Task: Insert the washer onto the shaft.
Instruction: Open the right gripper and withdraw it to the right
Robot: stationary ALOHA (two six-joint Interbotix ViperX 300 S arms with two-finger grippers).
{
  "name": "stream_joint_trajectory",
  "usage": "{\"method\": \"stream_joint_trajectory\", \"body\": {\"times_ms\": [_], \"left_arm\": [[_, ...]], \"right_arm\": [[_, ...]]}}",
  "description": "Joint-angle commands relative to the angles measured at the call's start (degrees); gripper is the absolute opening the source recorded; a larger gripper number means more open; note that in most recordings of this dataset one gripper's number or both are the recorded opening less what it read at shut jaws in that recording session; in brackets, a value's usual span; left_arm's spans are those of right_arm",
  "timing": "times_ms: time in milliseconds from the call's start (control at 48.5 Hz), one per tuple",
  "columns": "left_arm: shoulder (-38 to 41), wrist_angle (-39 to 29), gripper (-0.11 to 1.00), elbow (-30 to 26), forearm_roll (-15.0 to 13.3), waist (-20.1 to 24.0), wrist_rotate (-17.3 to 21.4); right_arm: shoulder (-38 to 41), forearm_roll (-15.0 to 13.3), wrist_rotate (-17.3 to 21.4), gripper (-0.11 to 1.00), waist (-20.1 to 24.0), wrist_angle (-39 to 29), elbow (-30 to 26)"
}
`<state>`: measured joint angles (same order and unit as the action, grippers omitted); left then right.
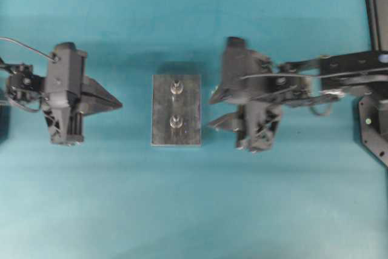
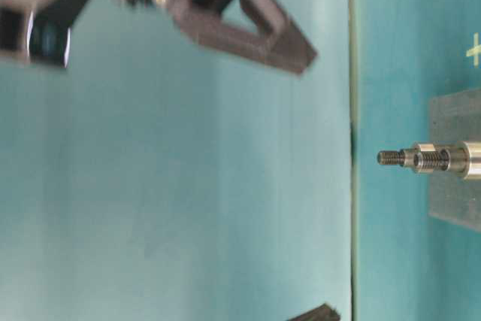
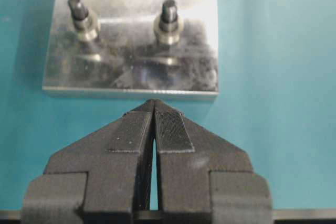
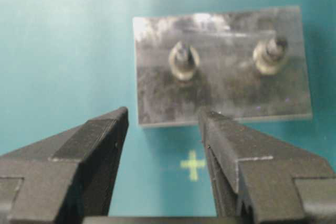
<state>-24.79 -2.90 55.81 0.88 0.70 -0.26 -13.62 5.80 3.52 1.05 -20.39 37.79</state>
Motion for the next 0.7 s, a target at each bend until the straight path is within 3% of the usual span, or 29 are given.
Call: {"method": "stream_joint_trajectory", "body": {"times_ms": [0, 392, 680], "left_arm": [[-1.8, 0.4, 0.00, -0.1, 0.1, -0.3, 0.1], [-2.7, 0.4, 0.00, 0.3, 0.2, -1.5, 0.1], [-2.1, 0.6, 0.00, 0.1, 0.1, -2.0, 0.1]], "right_arm": [[-2.8, -0.1, 1.5, 0.58, -0.1, 2.3, 2.3], [-5.7, -0.2, 1.8, 0.58, 0.0, 14.2, 9.8], [-6.2, -0.2, 1.8, 0.58, 0.0, 15.0, 10.7]]}}
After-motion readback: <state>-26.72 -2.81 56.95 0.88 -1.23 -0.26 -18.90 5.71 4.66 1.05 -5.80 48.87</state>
